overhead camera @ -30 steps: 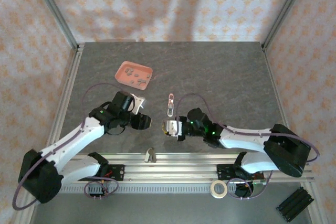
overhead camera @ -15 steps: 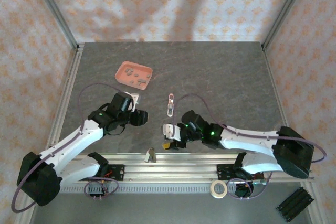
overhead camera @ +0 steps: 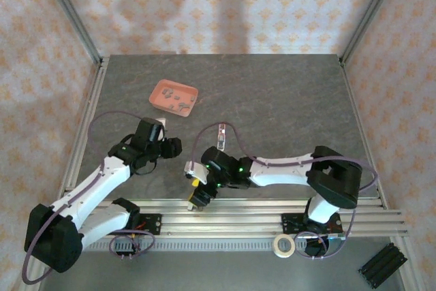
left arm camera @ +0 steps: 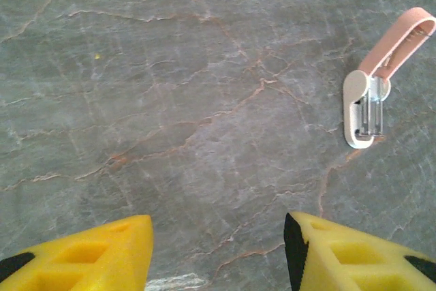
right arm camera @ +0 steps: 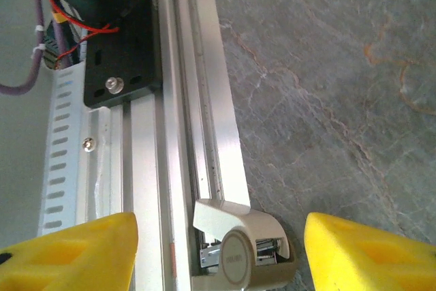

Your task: Load the staples into the stapler

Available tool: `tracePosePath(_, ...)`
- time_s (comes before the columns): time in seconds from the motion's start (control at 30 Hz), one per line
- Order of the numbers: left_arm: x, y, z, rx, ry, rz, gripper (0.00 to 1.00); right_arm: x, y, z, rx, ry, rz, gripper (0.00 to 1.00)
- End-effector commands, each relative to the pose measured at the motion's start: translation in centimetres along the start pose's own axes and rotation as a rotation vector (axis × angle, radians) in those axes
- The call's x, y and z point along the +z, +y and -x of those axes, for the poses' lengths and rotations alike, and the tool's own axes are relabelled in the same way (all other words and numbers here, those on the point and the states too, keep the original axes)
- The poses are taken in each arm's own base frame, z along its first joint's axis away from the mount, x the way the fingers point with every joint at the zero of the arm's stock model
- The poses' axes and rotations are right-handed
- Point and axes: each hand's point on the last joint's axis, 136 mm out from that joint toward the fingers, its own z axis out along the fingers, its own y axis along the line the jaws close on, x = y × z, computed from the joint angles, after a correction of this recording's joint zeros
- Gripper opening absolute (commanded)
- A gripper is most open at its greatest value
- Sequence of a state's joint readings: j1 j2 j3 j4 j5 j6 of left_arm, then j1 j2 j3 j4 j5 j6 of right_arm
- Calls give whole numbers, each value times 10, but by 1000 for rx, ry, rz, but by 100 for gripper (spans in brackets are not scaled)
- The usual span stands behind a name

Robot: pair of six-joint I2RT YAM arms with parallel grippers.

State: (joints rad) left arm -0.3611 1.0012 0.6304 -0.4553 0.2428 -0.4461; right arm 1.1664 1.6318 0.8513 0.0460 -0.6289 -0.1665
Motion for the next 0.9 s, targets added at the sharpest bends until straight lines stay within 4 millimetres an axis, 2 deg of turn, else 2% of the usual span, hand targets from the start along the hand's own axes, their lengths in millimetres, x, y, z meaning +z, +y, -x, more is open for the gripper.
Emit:
tracePosePath(0.0, -2, 6, 4, -50, -31, 4, 54, 8, 1, -6, 92, 65, 9, 64)
tracePosePath(0.27, 1, 9, 5, -66, -32, -2, 54, 18, 0, -32, 144, 227, 27, 62)
tracePosePath(0.53, 5, 9, 3, -65, -17, -8, 54, 23, 4, -40, 155, 295, 57, 54)
tracePosePath(0.67, 5, 11, 3, -63, -24, -3, 54, 20, -2, -44, 149, 314, 16, 63)
tracePosePath(0.87, 5, 11, 3, -62, -22, -4, 54, 18, -14, -50, 167, 332, -57, 65)
